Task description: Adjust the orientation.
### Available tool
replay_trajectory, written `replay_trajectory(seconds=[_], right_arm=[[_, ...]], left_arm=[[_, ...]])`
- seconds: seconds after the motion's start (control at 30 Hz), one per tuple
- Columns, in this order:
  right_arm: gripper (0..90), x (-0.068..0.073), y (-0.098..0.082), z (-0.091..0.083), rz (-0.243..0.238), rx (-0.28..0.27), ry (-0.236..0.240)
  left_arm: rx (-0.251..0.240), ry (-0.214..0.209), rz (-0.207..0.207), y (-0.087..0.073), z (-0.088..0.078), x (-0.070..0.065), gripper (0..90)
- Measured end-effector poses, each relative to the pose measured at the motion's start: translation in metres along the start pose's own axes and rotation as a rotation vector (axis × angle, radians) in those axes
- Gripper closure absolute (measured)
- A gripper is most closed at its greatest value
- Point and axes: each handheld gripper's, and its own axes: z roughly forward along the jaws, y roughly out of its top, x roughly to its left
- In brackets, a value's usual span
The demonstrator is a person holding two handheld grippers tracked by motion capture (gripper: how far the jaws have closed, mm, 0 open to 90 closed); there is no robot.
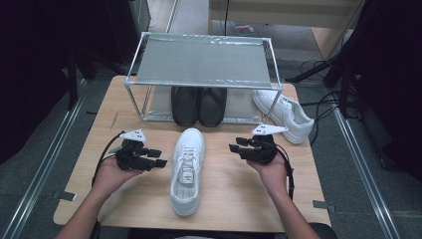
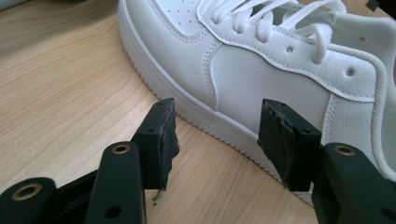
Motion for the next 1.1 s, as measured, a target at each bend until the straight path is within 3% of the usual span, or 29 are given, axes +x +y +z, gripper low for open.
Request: replay_trajectory(seconds=[0.63,1.1], right_arm=[[56.9,-0.034,-0.003,-0.029,0.06,-0.019,-0.083],[57.0,-0.073,-0.001,-0.049,0.114,-0.028,-0.184]], left_arm=[[0.001,-0.002,0.0,0.002,0.001,0.003,46.7],[0.008,0.005,0.01,0.002,0.002,0.001,46.7]])
